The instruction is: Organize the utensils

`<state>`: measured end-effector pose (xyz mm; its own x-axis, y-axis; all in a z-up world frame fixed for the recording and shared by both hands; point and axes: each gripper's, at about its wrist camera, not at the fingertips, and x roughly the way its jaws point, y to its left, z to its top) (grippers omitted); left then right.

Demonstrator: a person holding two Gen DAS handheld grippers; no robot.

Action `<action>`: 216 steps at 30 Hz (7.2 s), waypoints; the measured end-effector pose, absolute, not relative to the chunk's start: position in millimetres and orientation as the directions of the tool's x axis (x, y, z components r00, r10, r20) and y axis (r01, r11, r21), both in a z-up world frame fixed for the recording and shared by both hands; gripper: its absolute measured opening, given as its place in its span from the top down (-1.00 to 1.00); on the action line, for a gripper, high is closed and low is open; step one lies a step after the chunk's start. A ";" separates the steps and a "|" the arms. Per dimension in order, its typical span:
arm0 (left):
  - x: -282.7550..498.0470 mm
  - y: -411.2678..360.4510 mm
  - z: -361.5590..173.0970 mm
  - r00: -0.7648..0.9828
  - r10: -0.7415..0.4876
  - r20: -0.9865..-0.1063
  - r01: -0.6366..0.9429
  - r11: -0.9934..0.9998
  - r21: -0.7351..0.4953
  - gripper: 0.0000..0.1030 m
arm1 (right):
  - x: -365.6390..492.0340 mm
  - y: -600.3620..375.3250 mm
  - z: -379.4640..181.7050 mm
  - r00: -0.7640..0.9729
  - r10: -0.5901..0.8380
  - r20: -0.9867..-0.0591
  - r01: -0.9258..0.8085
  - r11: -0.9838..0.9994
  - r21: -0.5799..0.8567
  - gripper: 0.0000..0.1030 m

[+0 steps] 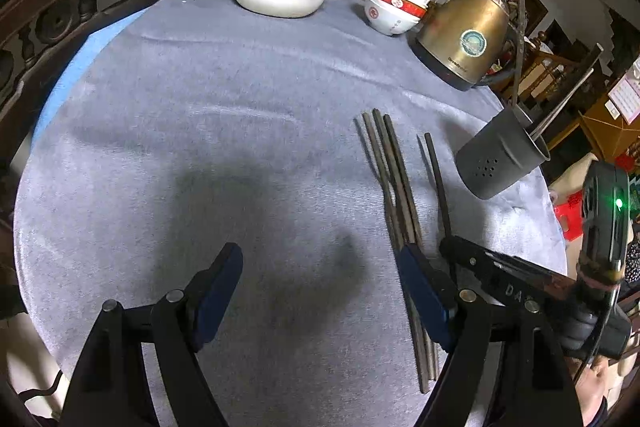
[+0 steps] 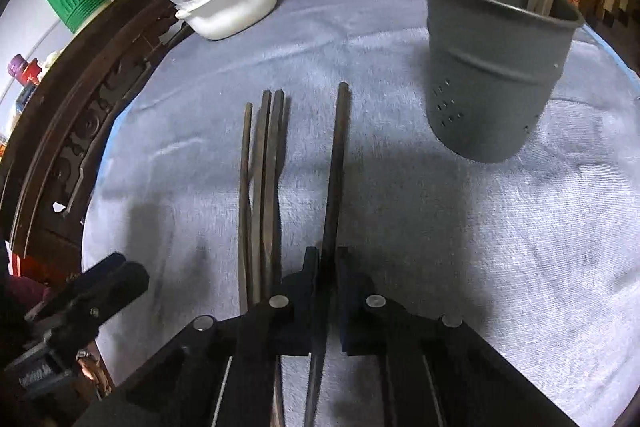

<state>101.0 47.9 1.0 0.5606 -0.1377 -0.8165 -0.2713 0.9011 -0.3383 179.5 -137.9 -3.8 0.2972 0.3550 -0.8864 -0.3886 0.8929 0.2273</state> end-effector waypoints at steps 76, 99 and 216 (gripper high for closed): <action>175.6 39.0 -19.0 0.102 -0.155 -0.983 -0.116 0.979 -0.167 0.90 | 219.8 -137.1 -7.4 0.059 0.215 -0.975 -0.467 0.869 0.164 0.80; 102.2 104.5 92.3 0.746 -0.025 -0.665 -0.325 0.858 -0.398 0.90 | 169.3 -280.8 91.3 0.660 0.394 -0.640 -0.199 0.912 0.358 0.85; 45.8 67.4 14.8 0.698 -0.087 -0.711 -0.367 0.809 -0.460 -0.52 | 151.8 -152.5 7.8 0.273 0.456 -0.847 -0.420 0.849 0.321 0.32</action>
